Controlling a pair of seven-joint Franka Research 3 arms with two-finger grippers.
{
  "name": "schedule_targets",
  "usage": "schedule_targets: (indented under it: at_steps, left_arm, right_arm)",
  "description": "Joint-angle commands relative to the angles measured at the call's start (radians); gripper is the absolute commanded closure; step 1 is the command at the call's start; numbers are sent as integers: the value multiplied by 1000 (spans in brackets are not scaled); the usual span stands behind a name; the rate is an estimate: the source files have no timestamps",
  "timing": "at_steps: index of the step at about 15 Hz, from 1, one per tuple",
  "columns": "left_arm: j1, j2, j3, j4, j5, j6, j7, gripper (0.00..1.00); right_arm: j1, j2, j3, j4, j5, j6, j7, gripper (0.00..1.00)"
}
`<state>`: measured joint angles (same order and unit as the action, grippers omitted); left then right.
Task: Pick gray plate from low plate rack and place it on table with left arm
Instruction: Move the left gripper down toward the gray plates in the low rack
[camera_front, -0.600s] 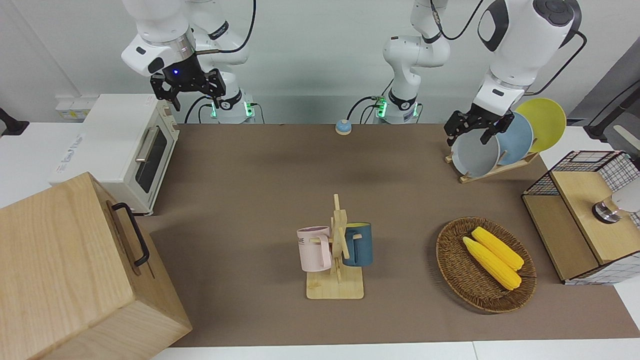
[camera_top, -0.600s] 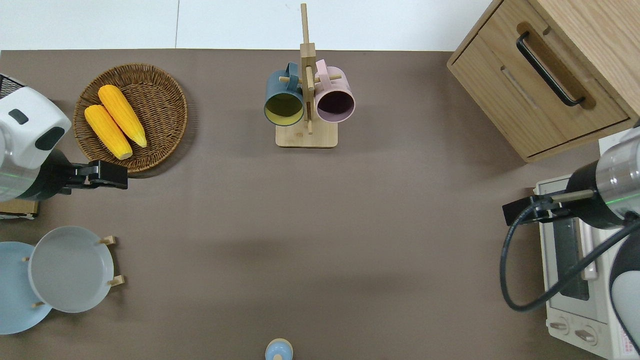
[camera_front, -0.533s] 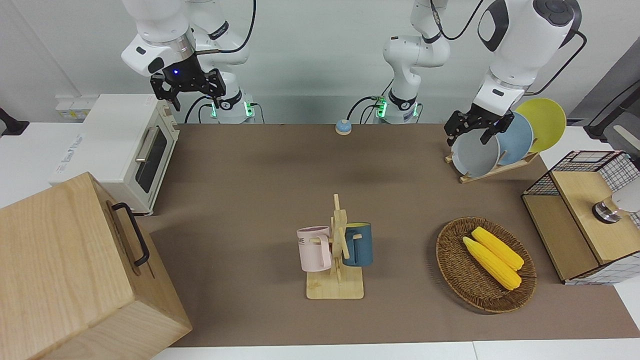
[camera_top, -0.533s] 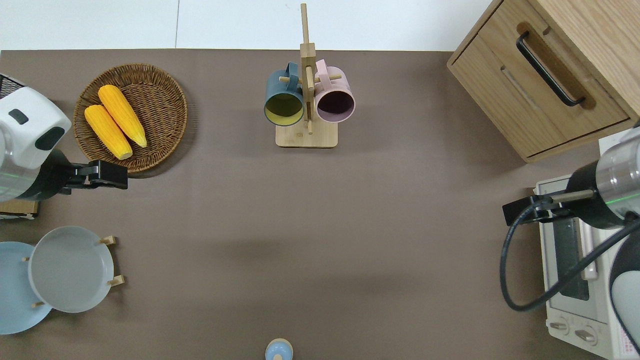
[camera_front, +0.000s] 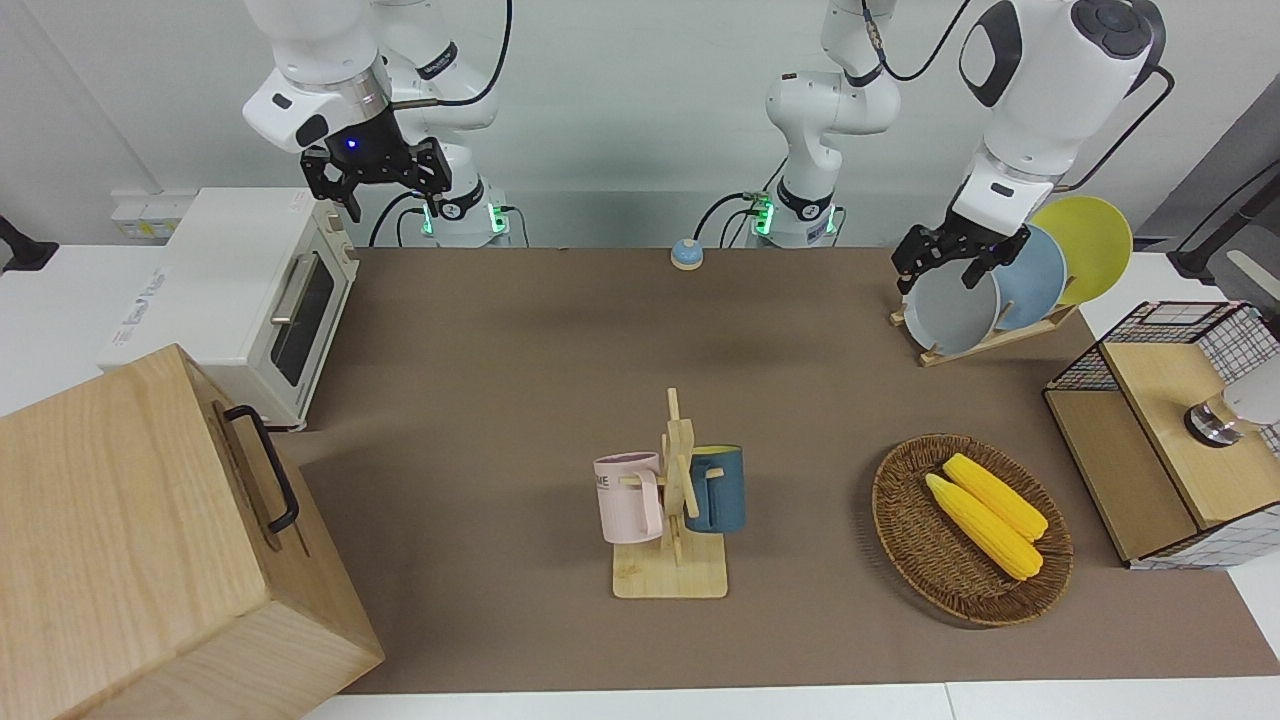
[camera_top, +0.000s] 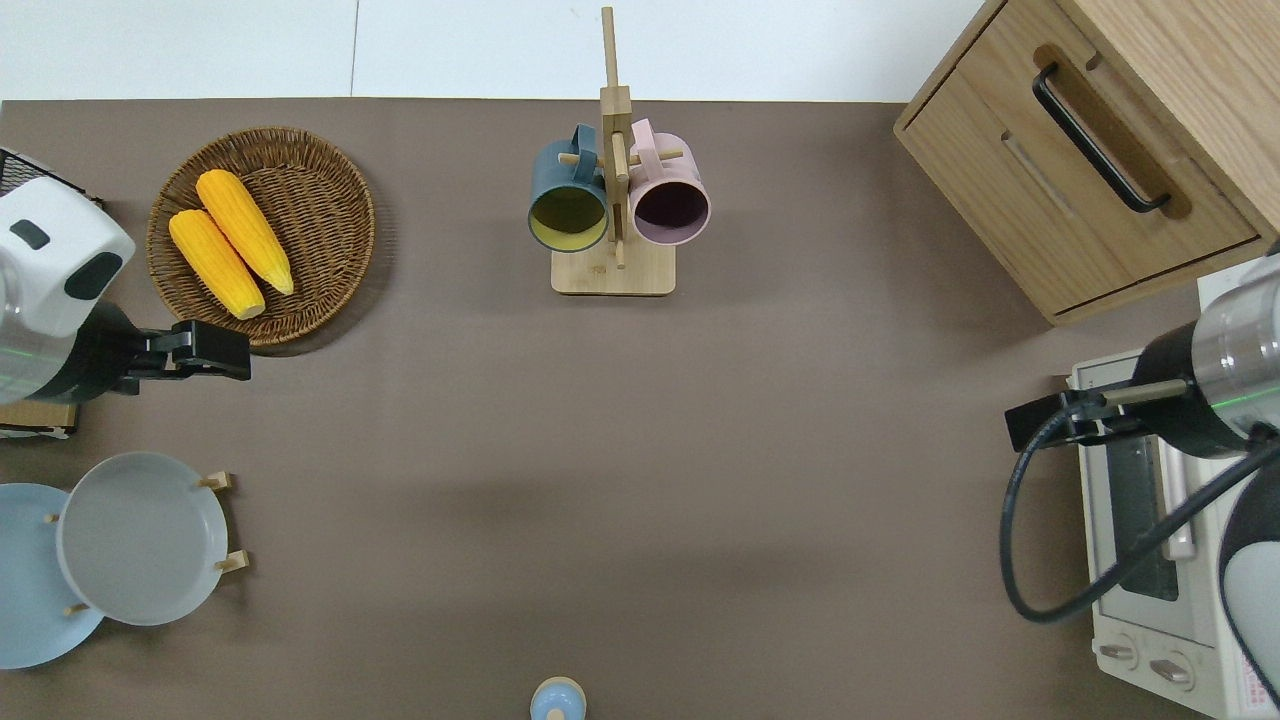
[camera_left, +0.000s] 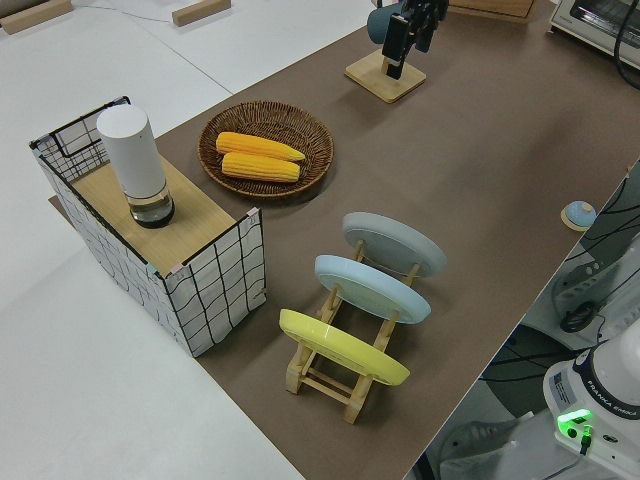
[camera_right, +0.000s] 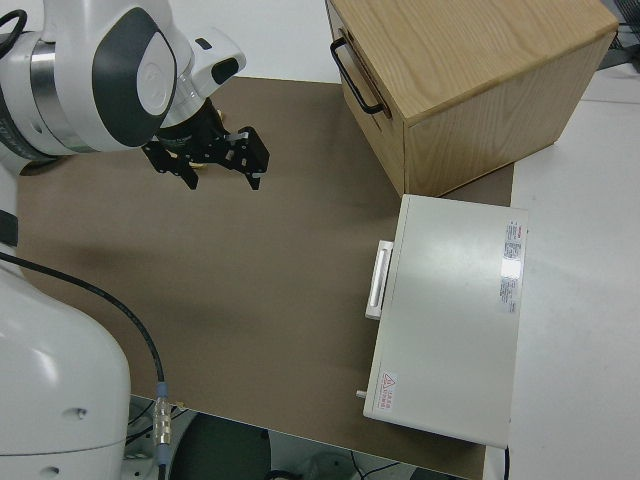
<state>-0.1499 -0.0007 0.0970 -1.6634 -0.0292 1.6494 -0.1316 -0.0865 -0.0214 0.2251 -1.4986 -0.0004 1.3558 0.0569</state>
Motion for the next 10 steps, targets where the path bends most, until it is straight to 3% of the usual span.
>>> schedule_targets:
  at_steps: [1,4,10]
  left_arm:
    - [3,-19,0,-50,41,-7,-3,5]
    - [3,-9,0,-88,214,-49,21,5]
    - [13,40,68,-141,272,-161,55,5]
  right_arm:
    - [-13,-5,7,6,3,-15,-3,13]
    - [-13,-5,7,6,3,-15,-3,13]
    - [-15,-5,7,6,3,-15,-3,11]
